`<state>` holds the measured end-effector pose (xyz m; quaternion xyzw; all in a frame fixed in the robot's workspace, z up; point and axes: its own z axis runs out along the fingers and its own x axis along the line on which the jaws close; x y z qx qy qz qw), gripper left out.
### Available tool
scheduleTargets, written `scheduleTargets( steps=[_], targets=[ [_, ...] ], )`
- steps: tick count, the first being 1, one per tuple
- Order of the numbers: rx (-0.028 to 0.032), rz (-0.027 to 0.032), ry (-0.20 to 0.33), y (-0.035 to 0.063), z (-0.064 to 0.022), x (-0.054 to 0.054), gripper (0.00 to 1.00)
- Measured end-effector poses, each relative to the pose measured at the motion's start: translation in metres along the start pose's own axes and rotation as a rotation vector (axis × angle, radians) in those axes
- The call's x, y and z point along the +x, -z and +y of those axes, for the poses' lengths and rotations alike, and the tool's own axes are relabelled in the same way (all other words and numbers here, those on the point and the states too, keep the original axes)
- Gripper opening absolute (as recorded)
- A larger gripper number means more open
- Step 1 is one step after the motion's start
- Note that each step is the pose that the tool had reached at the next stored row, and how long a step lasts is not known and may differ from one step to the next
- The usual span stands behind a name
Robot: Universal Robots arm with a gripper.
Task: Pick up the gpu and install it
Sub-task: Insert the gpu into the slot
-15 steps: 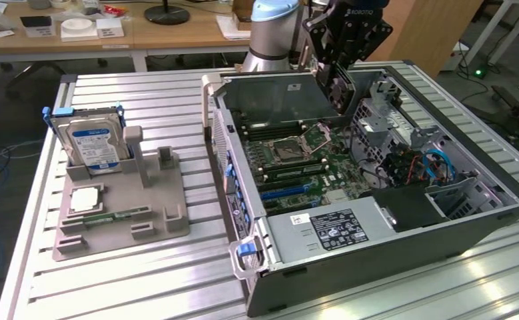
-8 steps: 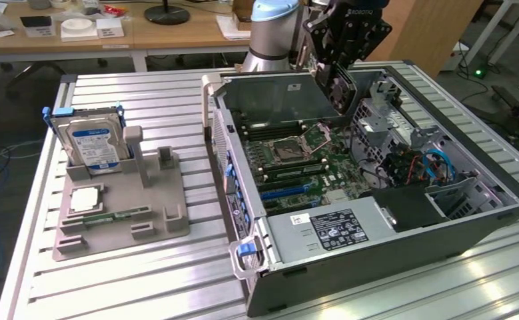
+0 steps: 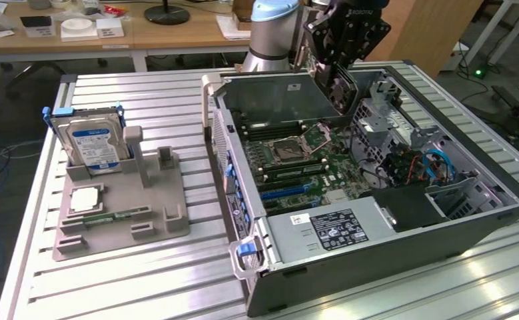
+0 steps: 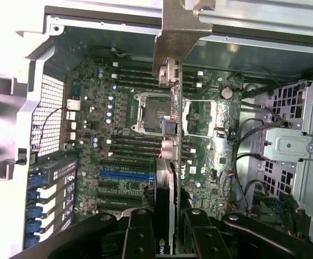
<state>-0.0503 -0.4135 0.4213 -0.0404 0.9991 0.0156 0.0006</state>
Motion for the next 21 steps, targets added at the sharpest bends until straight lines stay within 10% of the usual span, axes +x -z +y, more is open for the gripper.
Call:
scheduleTargets(
  steps=[21],
  targets=[
    [0.0000, 0.0031, 0.097, 0.0001, -0.0004, 0.0001, 0.27]
  ],
)
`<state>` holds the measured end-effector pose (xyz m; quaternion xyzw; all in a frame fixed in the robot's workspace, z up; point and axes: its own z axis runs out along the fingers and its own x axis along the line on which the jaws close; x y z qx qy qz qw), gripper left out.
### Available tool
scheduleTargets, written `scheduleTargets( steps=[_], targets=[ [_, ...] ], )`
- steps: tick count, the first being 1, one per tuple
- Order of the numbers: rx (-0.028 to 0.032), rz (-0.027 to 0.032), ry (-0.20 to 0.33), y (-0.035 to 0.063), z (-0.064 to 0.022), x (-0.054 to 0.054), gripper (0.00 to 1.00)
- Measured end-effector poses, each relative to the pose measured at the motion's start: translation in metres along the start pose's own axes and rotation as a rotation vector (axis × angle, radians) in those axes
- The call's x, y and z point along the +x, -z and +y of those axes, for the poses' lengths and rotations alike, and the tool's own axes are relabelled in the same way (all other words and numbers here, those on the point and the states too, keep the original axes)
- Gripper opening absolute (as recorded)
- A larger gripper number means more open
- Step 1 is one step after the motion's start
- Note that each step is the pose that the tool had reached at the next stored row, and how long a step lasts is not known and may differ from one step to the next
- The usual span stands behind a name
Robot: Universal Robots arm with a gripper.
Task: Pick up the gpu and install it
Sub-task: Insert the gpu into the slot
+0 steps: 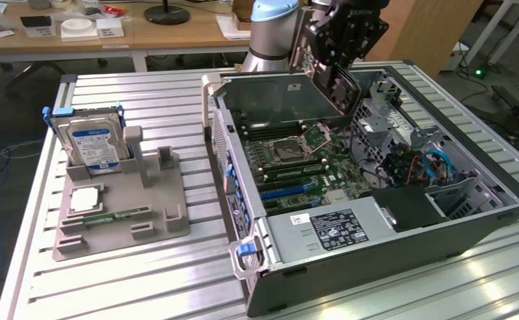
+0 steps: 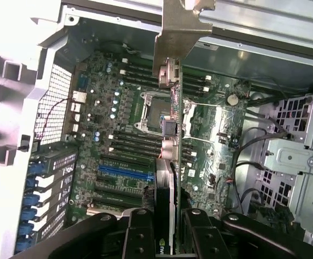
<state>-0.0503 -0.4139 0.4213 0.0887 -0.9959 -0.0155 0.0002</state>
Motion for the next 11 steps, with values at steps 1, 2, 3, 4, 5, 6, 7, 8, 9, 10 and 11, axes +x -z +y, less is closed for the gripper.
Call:
scheduleTargets(
  steps=[1, 2, 3, 4, 5, 6, 7, 8, 9, 10, 11],
  targets=[
    [0.0000, 0.0002, 0.005, 0.0000, 0.0000, 0.0000, 0.27],
    [-0.0001, 0.0003, 0.009, 0.0000, 0.0000, 0.0000, 0.27],
    [-0.0001, 0.0005, 0.015, -0.0001, 0.0000, 0.0000, 0.27],
    [-0.0002, 0.0005, 0.020, -0.0001, 0.0000, -0.0001, 0.27],
    [-0.0001, 0.0007, 0.026, -0.0001, 0.0000, -0.0001, 0.27],
    [-0.0001, 0.0009, 0.032, -0.0001, 0.0000, 0.0000, 0.27],
    [-0.0002, 0.0011, 0.038, -0.0001, 0.0000, 0.0000, 0.27],
    [-0.0003, 0.0013, 0.044, -0.0001, 0.0000, -0.0001, 0.27],
    [-0.0003, 0.0015, 0.050, -0.0001, 0.0000, -0.0001, 0.27],
    [-0.0003, 0.0017, 0.057, -0.0001, 0.0000, -0.0001, 0.27],
    [-0.0002, 0.0019, 0.063, -0.0001, 0.0000, -0.0001, 0.27]
  ],
)
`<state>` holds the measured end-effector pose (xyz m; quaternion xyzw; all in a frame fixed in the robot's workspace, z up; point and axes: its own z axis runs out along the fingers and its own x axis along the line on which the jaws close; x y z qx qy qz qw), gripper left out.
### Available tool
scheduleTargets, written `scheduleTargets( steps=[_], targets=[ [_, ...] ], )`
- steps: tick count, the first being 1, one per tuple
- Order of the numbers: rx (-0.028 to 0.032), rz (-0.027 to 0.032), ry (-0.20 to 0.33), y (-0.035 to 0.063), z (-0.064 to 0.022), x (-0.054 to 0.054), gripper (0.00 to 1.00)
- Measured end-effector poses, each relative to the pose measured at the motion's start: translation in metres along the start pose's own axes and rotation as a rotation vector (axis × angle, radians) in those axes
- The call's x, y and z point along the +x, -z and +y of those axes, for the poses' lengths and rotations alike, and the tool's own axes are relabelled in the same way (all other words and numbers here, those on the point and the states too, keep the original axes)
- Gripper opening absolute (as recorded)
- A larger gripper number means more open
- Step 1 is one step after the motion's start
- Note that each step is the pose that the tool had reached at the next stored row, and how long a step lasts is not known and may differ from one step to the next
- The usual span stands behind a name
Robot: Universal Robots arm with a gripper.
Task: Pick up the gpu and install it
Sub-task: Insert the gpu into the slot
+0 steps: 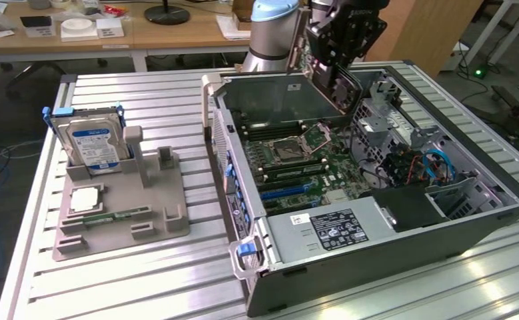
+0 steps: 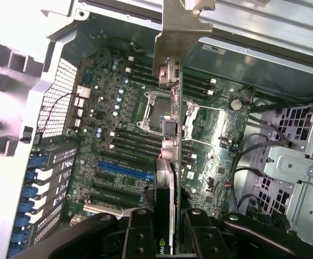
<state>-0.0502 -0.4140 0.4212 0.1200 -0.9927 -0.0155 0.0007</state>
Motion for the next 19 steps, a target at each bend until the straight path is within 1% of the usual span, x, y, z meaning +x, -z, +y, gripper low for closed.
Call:
scheduleTargets(
  steps=[19],
  targets=[
    [-0.0003, 0.0036, 0.117, 0.0000, -0.0002, -0.0004, 0.27]
  ],
)
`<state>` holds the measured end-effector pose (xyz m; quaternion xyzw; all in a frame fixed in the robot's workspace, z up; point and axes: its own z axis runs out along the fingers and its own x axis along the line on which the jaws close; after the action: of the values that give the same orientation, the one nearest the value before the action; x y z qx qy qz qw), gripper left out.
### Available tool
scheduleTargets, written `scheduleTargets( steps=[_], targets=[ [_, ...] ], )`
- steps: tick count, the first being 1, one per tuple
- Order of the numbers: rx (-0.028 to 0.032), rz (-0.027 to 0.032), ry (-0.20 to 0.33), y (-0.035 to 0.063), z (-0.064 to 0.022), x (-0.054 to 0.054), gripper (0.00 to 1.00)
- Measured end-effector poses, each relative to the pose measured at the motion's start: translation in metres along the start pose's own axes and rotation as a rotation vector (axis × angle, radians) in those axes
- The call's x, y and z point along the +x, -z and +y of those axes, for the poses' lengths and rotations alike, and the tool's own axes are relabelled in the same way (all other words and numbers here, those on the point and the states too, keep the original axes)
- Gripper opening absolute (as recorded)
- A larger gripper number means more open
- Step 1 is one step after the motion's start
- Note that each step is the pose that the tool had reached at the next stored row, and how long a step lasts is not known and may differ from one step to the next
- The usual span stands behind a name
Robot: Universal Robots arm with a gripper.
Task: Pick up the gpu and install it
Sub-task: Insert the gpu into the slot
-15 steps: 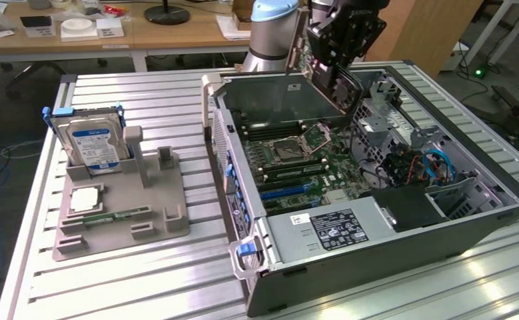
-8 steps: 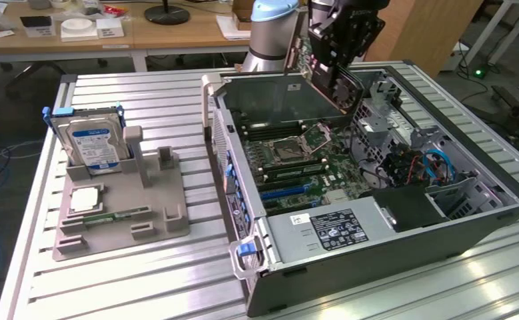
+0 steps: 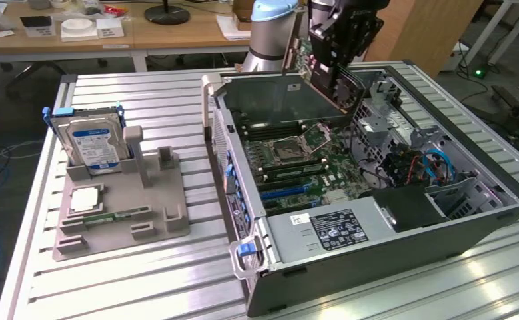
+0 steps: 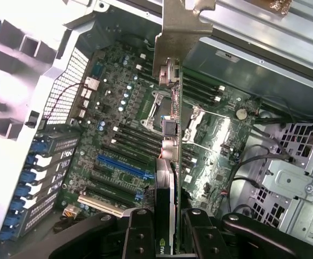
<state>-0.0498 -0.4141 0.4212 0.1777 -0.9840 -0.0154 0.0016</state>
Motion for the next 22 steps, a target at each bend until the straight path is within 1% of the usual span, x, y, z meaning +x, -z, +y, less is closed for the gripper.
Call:
scheduleTargets(
  steps=[22],
  targets=[
    [-0.0004, 0.0039, 0.127, -0.0002, -0.0003, -0.0001, 0.27]
  ],
)
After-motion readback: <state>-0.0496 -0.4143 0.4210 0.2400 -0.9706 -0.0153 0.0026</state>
